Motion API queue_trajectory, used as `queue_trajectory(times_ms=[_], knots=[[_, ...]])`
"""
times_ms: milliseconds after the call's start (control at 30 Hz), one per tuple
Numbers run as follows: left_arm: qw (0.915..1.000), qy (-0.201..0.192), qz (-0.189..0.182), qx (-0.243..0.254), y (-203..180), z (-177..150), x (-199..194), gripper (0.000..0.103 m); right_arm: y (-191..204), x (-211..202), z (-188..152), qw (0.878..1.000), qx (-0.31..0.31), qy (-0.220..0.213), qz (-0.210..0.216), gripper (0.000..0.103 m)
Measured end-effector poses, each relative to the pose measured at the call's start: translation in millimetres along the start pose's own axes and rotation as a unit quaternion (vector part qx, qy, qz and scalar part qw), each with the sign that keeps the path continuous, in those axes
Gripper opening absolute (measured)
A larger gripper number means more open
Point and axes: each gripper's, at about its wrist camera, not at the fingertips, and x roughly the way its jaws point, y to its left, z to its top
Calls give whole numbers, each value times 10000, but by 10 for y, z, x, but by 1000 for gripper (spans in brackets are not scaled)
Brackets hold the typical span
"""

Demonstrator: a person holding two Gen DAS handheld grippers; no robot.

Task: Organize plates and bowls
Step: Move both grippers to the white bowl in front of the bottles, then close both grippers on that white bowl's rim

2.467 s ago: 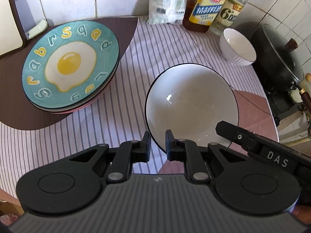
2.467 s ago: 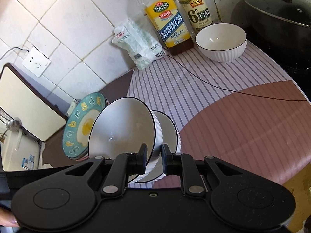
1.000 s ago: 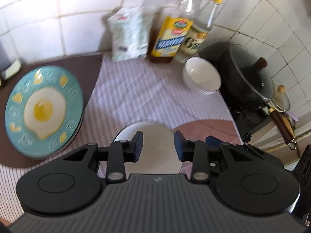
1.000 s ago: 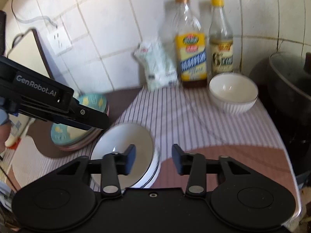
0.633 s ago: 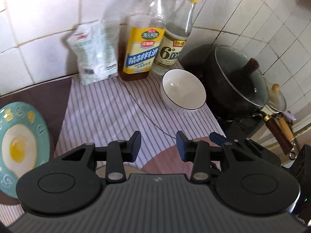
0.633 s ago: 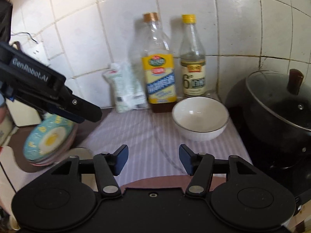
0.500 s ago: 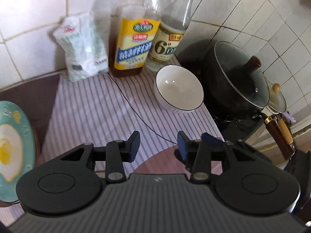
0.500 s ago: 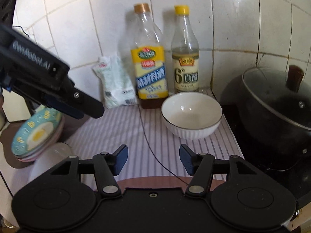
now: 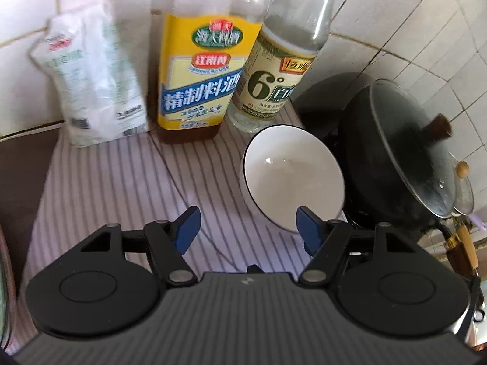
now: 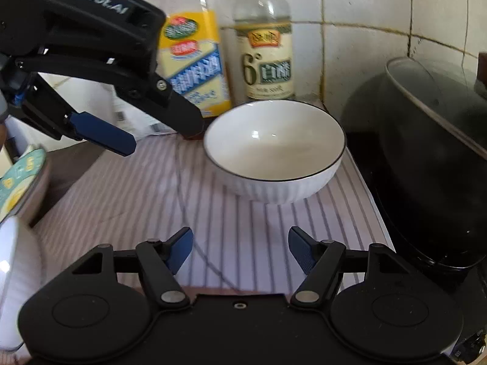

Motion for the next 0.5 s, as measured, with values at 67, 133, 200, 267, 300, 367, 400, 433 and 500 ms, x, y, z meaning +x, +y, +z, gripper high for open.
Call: queue_trajectory(times_ms=[67, 133, 200, 267, 300, 367, 400, 433, 500], knots=[[9999, 90, 56, -33, 2, 59, 143, 68, -20, 68, 24, 10000, 51, 16, -81, 74], [9998, 137, 112, -87, 16, 104, 267, 68, -32, 124, 61, 9998, 56, -28, -179, 77], [9996, 182, 151, -141, 24, 127, 359, 68, -48, 166, 84, 9997, 98, -53, -197, 85], [9995, 207, 144, -212, 46, 160, 431, 68, -68, 223, 123, 9997, 132, -95, -162, 90], [9993, 222, 131, -257, 57, 168, 458, 68, -66, 239, 132, 9997, 120, -133, -160, 90], [9990, 258, 83, -348, 80, 188, 506, 66, -52, 276, 155, 9997, 57, -150, -175, 90], [9989, 278, 74, -370, 84, 199, 526, 65, -51, 289, 168, 9997, 31, -157, -189, 90], [9988, 304, 55, -370, 86, 211, 545, 57, -50, 309, 180, 9996, 14, -179, -199, 91], [9983, 409, -23, -414, 94, 226, 582, 31, -68, 354, 202, 9995, 21, -203, -238, 91]])
